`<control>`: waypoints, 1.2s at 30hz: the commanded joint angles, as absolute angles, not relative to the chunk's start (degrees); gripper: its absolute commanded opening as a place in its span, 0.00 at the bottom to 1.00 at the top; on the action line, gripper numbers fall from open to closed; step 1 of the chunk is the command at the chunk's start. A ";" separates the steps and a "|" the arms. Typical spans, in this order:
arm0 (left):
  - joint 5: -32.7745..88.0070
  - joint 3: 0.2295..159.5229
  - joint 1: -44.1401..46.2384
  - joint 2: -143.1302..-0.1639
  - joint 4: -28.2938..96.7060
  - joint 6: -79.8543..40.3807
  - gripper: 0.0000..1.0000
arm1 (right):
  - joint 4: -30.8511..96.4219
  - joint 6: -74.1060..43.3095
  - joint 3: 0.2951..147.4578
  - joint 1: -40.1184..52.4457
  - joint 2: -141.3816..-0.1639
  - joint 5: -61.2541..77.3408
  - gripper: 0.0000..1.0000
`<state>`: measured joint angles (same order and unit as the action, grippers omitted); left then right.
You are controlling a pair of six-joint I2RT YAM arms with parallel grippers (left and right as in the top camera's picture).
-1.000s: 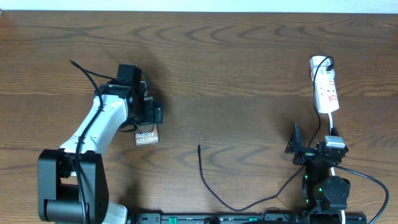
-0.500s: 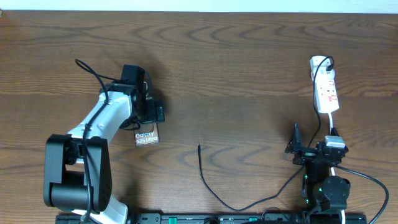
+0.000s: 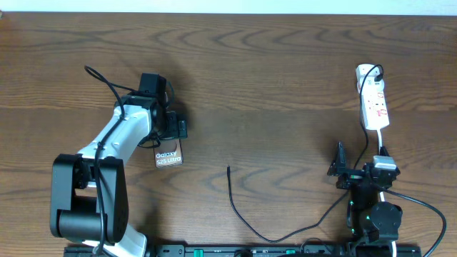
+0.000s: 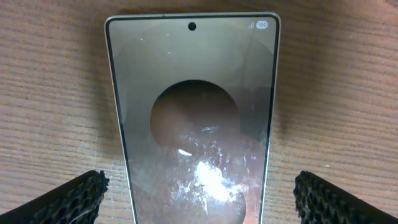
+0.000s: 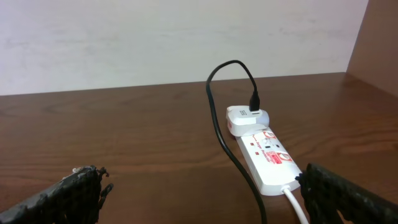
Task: Plug charger to phone and switch on socket
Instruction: 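Lower the left gripper and close it on the phone's long edges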
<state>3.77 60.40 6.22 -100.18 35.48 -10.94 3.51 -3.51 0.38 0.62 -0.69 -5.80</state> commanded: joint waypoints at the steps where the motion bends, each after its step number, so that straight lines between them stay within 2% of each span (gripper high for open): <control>1: 2.31 60.10 6.31 -100.75 35.27 -11.70 0.98 | 3.68 -4.23 0.32 1.17 -0.38 -5.63 0.99; 36: 2.28 60.12 6.31 -103.96 35.83 -11.68 0.98 | 3.68 -4.23 0.32 1.17 -0.38 -5.63 0.99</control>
